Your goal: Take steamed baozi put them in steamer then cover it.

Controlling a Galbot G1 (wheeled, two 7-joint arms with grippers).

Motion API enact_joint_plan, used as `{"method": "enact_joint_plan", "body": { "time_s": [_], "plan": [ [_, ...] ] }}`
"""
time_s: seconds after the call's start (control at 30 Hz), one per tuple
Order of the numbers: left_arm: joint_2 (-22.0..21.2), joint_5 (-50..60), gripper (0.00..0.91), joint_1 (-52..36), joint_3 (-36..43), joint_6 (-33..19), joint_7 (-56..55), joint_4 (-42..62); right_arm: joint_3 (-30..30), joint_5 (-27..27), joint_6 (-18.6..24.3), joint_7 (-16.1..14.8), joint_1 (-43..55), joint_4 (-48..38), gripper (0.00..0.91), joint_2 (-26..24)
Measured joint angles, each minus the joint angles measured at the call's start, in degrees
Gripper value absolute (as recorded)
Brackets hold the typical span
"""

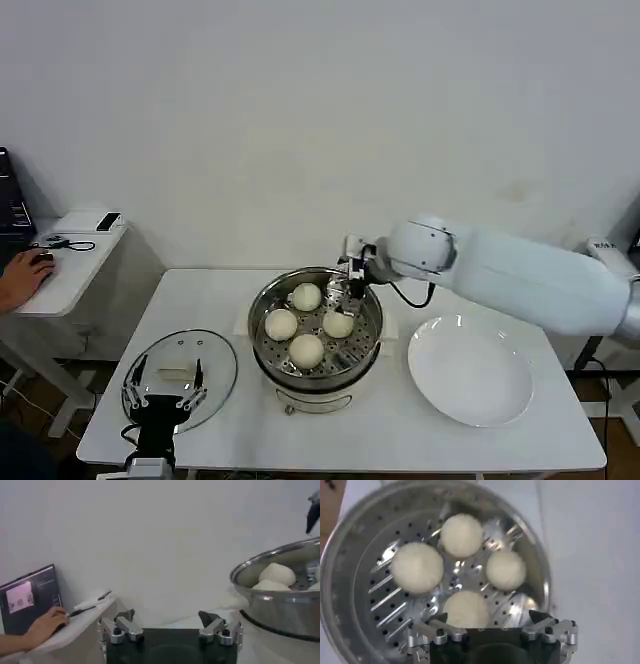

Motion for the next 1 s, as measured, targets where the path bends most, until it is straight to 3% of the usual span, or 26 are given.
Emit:
{"method": "enact_joint_plan", "body": {
  "time_s": [0.2, 0.4, 0.53, 0.7, 1.0],
  "plan": [
    [-0.07, -0.34, 0.907, -0.46, 0.45, -0.01, -0.11, 0.89, 13.39, -1.68, 6.76, 11.57, -14.48, 5.57, 0.907, -4.69],
    [0.32, -0.76, 0.907, -1.01, 0.59, 0.46, -2.20, 2.28, 33.37, -10.00, 15.38, 18.05, -35.52, 9.58, 0.907, -4.96],
    [0.59, 0.43, 0.907, -0.71, 0.20, 0.00, -3.17, 3.85, 48.06, -16.09, 21.33, 19.50, -50.10, 11.68, 0.907, -2.29],
    [0.96, 4.72, 0.907, -0.12, -0.31, -1.02, -3.27, 5.68, 65.21, -21.97, 28.70, 18.90, -66.81, 14.43, 0.907, 4.15],
    [2.53, 23.96, 0.907, 2.42, -2.41, -4.85, -3.65, 8.27, 89.59, -27.17, 37.99, 17.54, -91.01, 18.76, 0.907, 15.07]
  ]
}}
